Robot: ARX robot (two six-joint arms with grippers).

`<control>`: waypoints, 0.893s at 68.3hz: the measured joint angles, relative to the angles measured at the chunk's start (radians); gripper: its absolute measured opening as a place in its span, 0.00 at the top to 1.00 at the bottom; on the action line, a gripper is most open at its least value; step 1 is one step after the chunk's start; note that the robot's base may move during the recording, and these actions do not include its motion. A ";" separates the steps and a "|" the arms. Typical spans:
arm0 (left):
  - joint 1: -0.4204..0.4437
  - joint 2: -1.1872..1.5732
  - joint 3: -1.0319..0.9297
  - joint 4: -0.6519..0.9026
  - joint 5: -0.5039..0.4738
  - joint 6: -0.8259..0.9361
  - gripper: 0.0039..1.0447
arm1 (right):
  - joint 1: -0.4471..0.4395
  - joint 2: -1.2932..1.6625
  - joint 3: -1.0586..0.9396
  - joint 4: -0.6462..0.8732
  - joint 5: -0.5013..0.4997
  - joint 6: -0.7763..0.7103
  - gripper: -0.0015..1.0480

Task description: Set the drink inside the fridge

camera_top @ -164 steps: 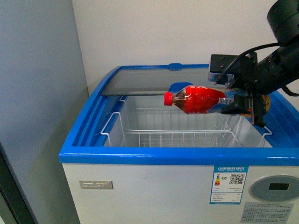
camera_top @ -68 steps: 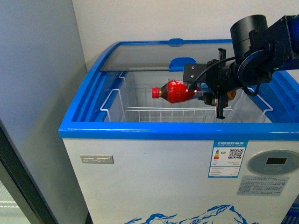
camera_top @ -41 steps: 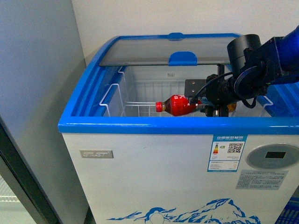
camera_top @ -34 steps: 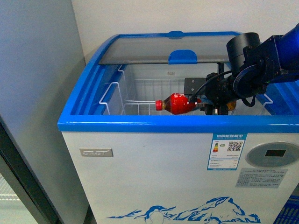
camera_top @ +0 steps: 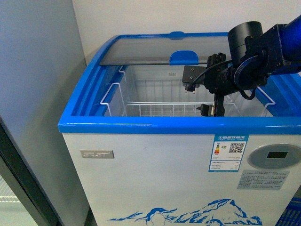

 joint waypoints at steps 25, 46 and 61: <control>0.000 0.000 0.000 0.000 0.000 0.000 0.08 | -0.007 -0.307 -0.270 0.065 -0.049 0.144 0.07; 0.000 0.000 0.000 0.000 0.000 0.000 0.08 | -0.042 -0.723 -0.630 0.252 0.075 0.464 0.07; 0.000 0.000 0.000 0.000 0.000 0.000 0.08 | -0.059 -1.107 -0.923 0.191 0.174 0.811 0.07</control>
